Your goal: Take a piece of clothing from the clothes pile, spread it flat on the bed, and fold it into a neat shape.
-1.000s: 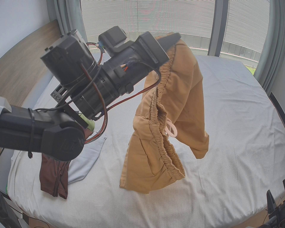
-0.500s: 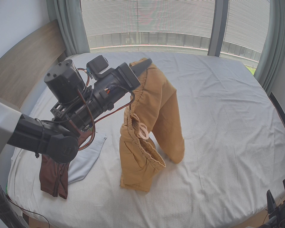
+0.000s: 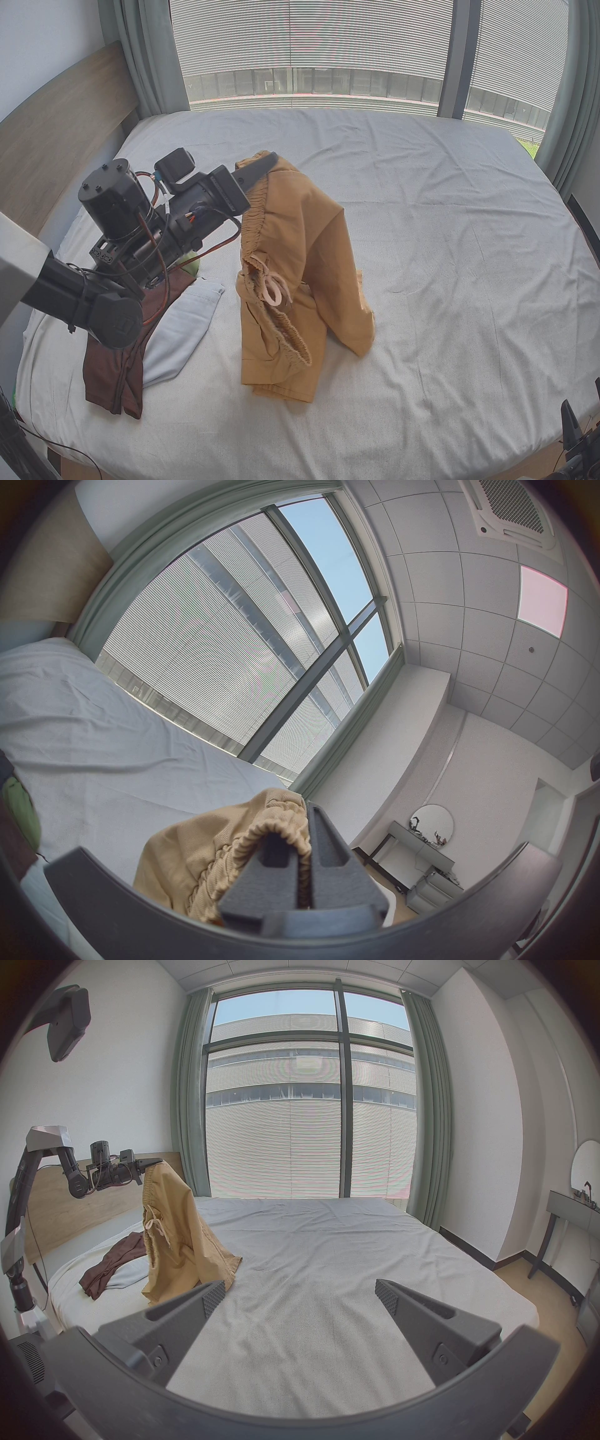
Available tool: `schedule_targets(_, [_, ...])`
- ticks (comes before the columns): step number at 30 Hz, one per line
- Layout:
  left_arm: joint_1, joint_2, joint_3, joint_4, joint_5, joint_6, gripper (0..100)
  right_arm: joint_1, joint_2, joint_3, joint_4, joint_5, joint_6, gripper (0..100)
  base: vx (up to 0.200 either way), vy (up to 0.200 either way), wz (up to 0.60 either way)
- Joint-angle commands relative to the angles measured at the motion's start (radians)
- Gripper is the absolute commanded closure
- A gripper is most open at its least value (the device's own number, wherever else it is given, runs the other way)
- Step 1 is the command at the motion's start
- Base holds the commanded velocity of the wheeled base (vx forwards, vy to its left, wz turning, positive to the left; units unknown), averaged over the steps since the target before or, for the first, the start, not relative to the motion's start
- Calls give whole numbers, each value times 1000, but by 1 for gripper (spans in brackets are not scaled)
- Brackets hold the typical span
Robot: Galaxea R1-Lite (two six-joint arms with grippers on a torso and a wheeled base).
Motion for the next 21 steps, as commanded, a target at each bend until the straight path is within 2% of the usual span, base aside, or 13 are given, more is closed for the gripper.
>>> schedule_targets(1, [41,4,16,-5,-5,7,100,0,-16,18,-1,0,-1,0,0,0,0])
schedule_targets(16, [63,29,11,-22,-8,40,100,1,-16,18,1,0,-2,0,0,0,0])
schedule_targets(21, [94,27,15,-65,-19,47,100,1,-16,18,1,3,-2,0,0,0,0])
